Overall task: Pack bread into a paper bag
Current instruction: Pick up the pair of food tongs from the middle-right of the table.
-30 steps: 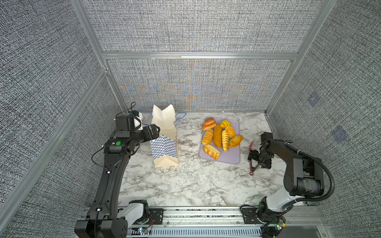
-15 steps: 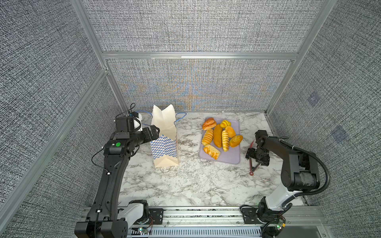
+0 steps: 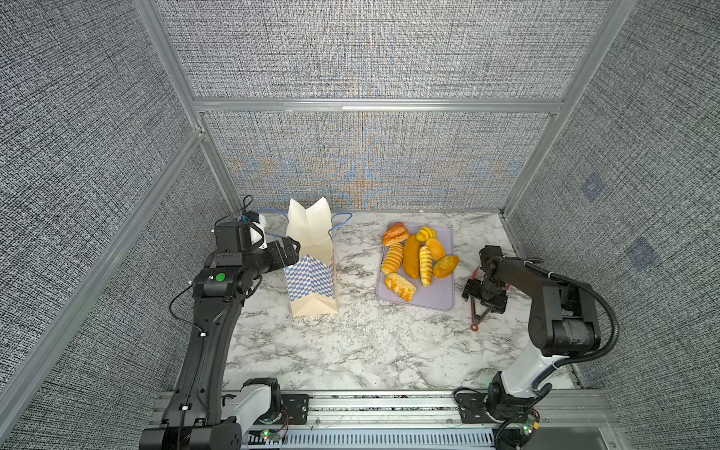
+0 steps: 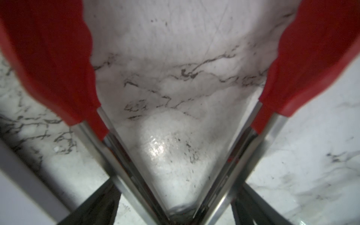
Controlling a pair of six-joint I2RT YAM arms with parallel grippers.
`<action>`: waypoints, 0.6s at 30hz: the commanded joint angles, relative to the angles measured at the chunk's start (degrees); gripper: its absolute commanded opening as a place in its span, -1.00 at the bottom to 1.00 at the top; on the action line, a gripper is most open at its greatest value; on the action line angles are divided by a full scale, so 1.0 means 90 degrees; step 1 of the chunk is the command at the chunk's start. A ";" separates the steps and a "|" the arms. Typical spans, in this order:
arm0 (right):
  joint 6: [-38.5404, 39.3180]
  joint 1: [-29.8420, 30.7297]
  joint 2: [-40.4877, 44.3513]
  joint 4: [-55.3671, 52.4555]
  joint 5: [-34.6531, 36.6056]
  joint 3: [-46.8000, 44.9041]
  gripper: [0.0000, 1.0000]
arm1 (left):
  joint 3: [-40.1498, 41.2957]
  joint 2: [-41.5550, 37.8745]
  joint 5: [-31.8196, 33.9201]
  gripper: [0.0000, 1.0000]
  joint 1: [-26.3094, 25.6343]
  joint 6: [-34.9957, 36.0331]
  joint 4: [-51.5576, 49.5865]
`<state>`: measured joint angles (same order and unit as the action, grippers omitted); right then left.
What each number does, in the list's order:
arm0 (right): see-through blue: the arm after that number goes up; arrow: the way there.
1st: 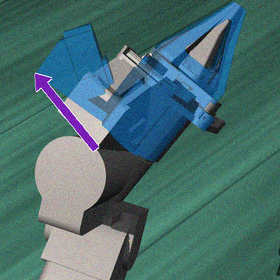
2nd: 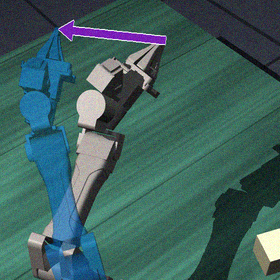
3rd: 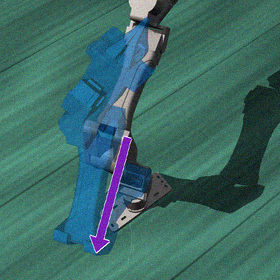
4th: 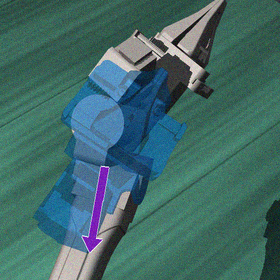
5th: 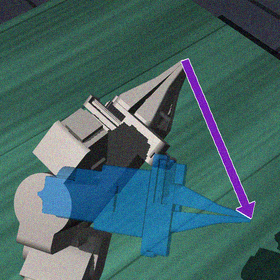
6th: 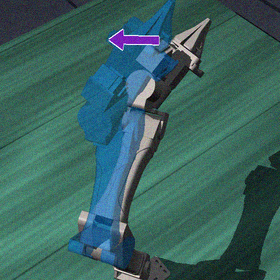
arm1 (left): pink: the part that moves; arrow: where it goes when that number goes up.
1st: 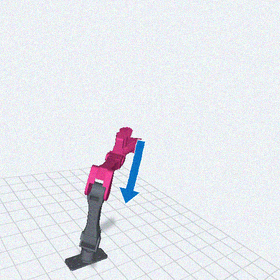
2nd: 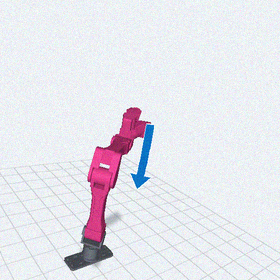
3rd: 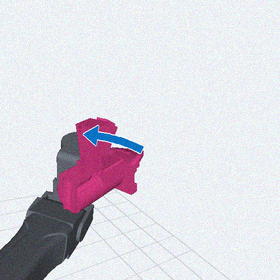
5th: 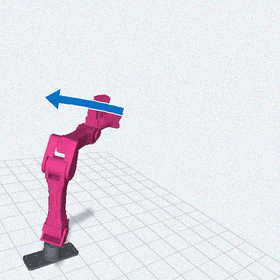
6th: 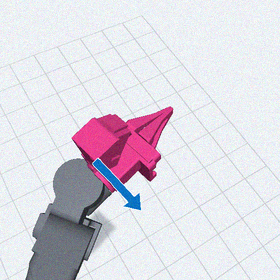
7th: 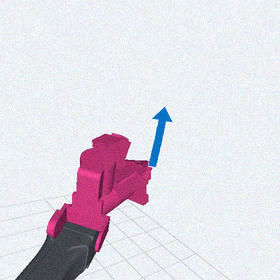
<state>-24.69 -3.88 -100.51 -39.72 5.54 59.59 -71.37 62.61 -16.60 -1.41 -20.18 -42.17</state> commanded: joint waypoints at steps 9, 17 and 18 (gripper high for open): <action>-0.0043 0.0003 0.0058 0.0123 0.0281 -0.0207 0.12 | -0.0029 -0.0140 0.0016 0.97 0.0025 0.0013 -0.0147; 0.0172 0.0006 0.1123 -0.0063 0.0379 -0.0631 -0.17 | -0.0114 -0.0272 0.0018 0.97 0.0020 -0.0004 -0.0302; 0.0200 0.0003 0.1286 -0.0104 0.0351 -0.0654 -0.18 | -0.0124 -0.0296 0.0018 0.97 0.0022 -0.0005 -0.0327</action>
<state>-23.99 -3.84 -91.39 -39.24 7.60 54.00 -71.99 60.38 -16.60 -1.34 -20.18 -44.23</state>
